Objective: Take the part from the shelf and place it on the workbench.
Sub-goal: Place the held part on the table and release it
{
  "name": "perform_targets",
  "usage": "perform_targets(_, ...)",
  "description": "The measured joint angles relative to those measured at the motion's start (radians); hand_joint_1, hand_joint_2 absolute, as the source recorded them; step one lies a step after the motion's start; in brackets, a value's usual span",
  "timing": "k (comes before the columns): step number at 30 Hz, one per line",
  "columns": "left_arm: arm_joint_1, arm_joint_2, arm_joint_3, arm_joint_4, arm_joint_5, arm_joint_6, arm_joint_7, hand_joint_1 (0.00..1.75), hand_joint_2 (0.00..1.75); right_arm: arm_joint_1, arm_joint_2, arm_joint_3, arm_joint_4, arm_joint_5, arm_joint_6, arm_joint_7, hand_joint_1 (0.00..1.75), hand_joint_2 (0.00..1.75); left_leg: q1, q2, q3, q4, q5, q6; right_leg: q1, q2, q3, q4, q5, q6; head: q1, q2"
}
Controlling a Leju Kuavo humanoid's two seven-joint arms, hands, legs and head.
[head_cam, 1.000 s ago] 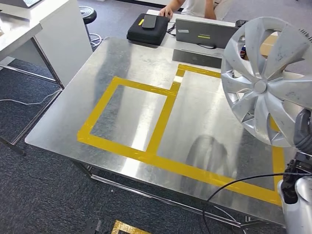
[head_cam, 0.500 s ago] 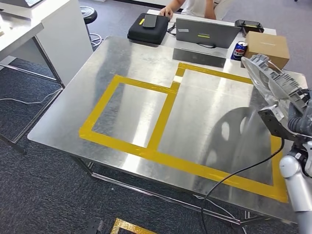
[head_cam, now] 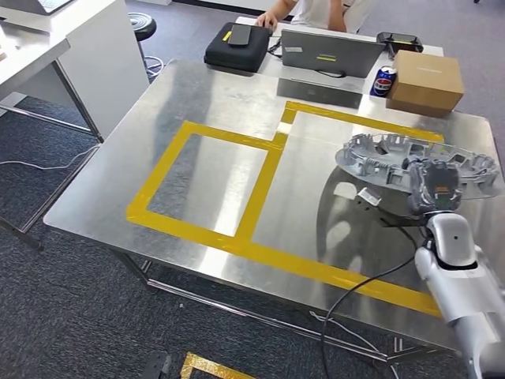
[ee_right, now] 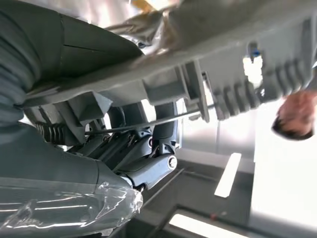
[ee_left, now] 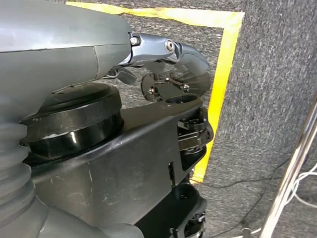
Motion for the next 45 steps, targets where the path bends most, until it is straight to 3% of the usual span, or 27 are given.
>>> perform_targets(7,0.0,0.001,-0.016,0.0,-0.017,-0.009,0.003,0.0,1.75,-0.04,0.104,0.105,0.156,0.03,-0.013,-0.001,1.75,1.75,0.003,0.001,-0.001,0.0,0.003,-0.002,0.003,0.0,-0.003,0.002,0.001,-0.003,0.0,0.0)
perform_targets(17,0.001,0.003,-0.024,0.0,-0.019,-0.019,0.008,0.0,1.75,-0.068,0.162,0.146,0.248,0.012,-0.011,-0.025,1.75,1.75,0.004,0.002,-0.001,0.0,0.003,-0.004,0.004,0.002,-0.011,0.002,-0.001,-0.011,0.0,0.0)
perform_targets(22,0.001,0.004,-0.025,0.0,-0.024,-0.032,0.009,0.0,1.75,-0.068,0.187,0.159,0.28,-0.003,-0.005,-0.037,1.75,1.75,0.005,0.003,-0.001,0.0,0.003,-0.004,0.004,0.003,-0.011,0.002,0.003,-0.008,0.0,0.0)
perform_targets(26,0.001,0.005,-0.038,0.0,-0.046,-0.039,0.003,0.0,1.75,-0.07,0.199,0.165,0.298,-0.021,0.014,-0.053,0.0,0.0,0.006,0.003,-0.001,0.0,0.003,-0.005,0.005,0.003,-0.011,0.002,0.003,-0.008,0.0,0.0)
perform_targets(30,0.0,0.005,-0.059,0.0,-0.064,-0.035,-0.002,0.0,1.75,-0.065,0.214,0.172,0.319,-0.043,0.04,-0.059,0.0,0.0,0.006,0.003,-0.005,0.0,0.005,-0.007,0.005,0.003,-0.011,0.003,0.005,-0.008,0.0,0.0)
perform_targets(34,0.001,0.005,-0.064,0.0,-0.055,-0.035,-0.002,0.0,0.0,-0.066,0.222,0.176,0.33,-0.09,0.101,-0.068,0.0,0.0,0.006,0.003,-0.007,0.0,0.008,-0.005,0.005,0.002,-0.013,0.003,0.006,-0.008,0.0,0.0)
perform_targets(39,0.001,0.005,-0.064,0.0,-0.042,-0.042,-0.002,0.0,0.0,-0.073,0.225,0.177,0.345,-0.146,0.214,-0.07,0.0,0.0,0.006,0.003,-0.008,-0.001,0.008,-0.005,0.005,0.002,-0.015,0.003,0.006,-0.008,0.0,0.0)
perform_targets(45,0.001,0.005,-0.064,0.0,-0.04,-0.045,-0.002,0.0,0.0,-0.082,0.227,0.177,0.358,-0.165,0.245,-0.071,0.0,0.0,0.006,0.003,-0.008,-0.001,0.008,-0.005,0.005,0.002,-0.018,0.003,0.003,-0.014,0.0,0.0)
